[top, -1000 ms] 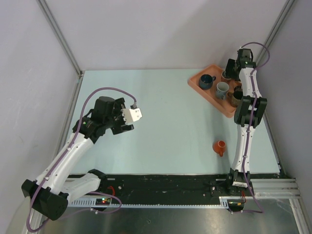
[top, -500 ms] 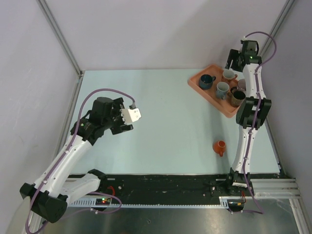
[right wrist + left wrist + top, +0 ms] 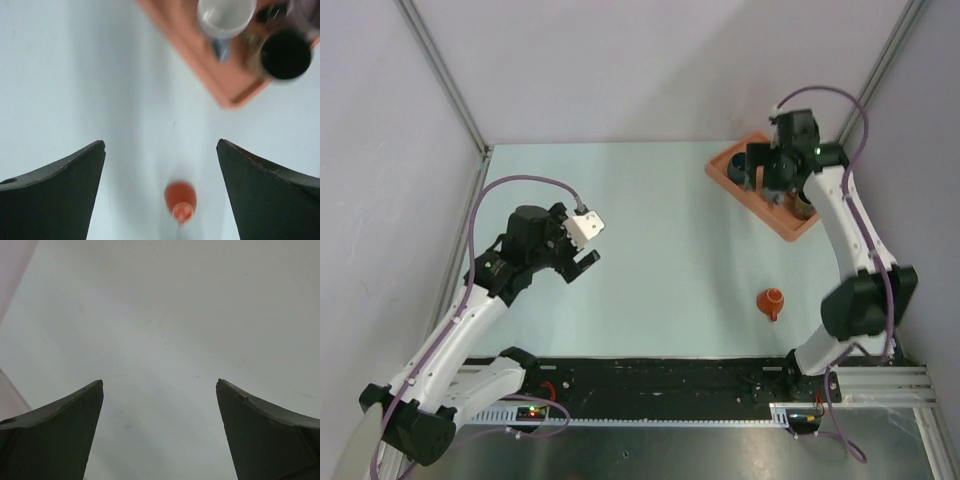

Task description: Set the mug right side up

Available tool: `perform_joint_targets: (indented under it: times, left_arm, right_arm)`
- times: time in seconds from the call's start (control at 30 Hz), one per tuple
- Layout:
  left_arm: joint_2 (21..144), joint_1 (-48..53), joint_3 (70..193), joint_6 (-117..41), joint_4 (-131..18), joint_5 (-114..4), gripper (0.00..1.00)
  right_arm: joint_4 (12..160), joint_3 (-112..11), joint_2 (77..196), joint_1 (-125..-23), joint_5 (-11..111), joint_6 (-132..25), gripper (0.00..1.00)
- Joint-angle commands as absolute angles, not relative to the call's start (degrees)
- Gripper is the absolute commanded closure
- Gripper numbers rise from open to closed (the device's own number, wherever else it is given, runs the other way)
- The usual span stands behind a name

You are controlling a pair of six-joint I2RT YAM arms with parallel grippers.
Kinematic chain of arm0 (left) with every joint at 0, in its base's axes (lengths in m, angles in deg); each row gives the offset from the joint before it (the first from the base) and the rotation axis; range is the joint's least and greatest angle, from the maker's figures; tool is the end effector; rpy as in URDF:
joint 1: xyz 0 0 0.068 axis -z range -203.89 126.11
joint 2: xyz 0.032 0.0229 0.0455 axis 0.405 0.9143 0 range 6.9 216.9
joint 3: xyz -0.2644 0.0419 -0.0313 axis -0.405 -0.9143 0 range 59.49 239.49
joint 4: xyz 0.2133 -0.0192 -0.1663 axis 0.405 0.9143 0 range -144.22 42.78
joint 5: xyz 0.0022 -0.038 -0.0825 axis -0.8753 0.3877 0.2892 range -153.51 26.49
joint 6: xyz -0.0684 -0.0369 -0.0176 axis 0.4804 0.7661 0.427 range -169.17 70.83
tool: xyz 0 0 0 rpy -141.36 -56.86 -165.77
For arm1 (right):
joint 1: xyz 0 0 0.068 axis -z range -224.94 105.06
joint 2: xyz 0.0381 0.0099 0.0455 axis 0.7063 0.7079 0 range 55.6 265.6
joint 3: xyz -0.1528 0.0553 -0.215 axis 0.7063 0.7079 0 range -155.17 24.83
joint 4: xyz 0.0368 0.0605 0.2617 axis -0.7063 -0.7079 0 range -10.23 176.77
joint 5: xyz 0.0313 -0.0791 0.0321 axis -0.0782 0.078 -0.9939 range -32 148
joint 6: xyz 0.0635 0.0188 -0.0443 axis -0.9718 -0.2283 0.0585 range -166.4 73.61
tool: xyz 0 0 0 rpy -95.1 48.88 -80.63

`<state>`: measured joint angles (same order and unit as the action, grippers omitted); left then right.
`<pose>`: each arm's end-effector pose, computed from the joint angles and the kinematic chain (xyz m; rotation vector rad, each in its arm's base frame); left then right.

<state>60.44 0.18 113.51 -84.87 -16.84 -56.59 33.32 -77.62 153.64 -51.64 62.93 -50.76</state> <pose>0.2099 -0.1027 0.3000 1.1582 1.8815 -0.0209 0.3976 0.0409 0.3434 -0.0104 2.4225 -0.0166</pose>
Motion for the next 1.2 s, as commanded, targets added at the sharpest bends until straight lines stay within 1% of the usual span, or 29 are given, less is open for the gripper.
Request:
perform_joint_targets:
  times: [0.0, 0.13, 0.3, 0.4, 0.47, 0.53, 0.63, 0.7, 0.8, 0.87, 0.97, 1.07, 1.17]
  left_arm:
    - [57.6, -0.2, 110.4, -70.6, -25.0, -53.0, 0.02]
    - [55.4, -0.3, 106.9, -64.3, -31.3, -55.3, 0.02]
    - [52.8, -0.3, 103.2, -59.2, -34.8, -54.0, 0.02]
    - [51.4, -0.2, 101.3, -57.7, -36.0, -53.3, 0.02]
    - [50.4, -0.2, 100.3, -57.3, -36.6, -53.1, 0.02]
    - [49.4, -0.3, 99.8, -57.0, -36.9, -53.0, 0.02]
    - [47.8, -0.3, 99.4, -56.8, -37.1, -53.0, 0.02]
    - [46.8, -0.3, 99.0, -56.8, -37.1, -53.2, 0.02]
    - [45.1, -0.6, 98.6, -56.7, -37.0, -53.5, 0.02]
    - [44.1, -1.1, 98.1, -56.8, -37.1, -53.2, 0.02]
    - [43.3, -1.7, 97.5, -57.0, -37.2, -53.2, 0.02]
    - [42.1, -2.2, 97.4, -57.6, -37.2, -53.2, 0.02]
    - [41.3, -3.5, 97.2, -58.1, -37.1, -53.5, 0.02]
  right_arm:
    - [26.4, -62.2, 141.3, -56.7, 69.7, -58.1, 0.01]
    - [22.1, -48.8, 130.1, -64.0, 72.2, -68.5, 0.01]
    - [18.3, -34.9, 124.2, -72.2, 75.3, -83.8, 0.01]
    - [19.9, -28.1, 121.4, -75.5, 75.7, -88.8, 0.01]
    - [23.1, -22.2, 120.0, -75.7, 75.8, -90.5, 0.02]
    - [26.7, -19.6, 119.9, -75.0, 73.9, -90.8, 0.08]
    - [31.0, -18.8, 121.0, -74.2, 73.1, -92.2, 0.08]
    - [33.7, -18.8, 121.9, -74.2, 73.3, -92.1, 0.11]
    - [35.2, -21.8, 122.5, -75.9, 74.5, -89.4, 0.13]
    - [36.5, -24.9, 122.9, -77.4, 73.8, -82.2, 0.11]
    - [38.3, -30.1, 125.7, -77.2, 70.4, -70.2, 0.08]
    - [39.2, -38.1, 132.0, -75.1, 71.9, -58.1, 0.06]
    - [41.2, -45.6, 141.2, -71.0, 73.3, -47.0, 0.06]
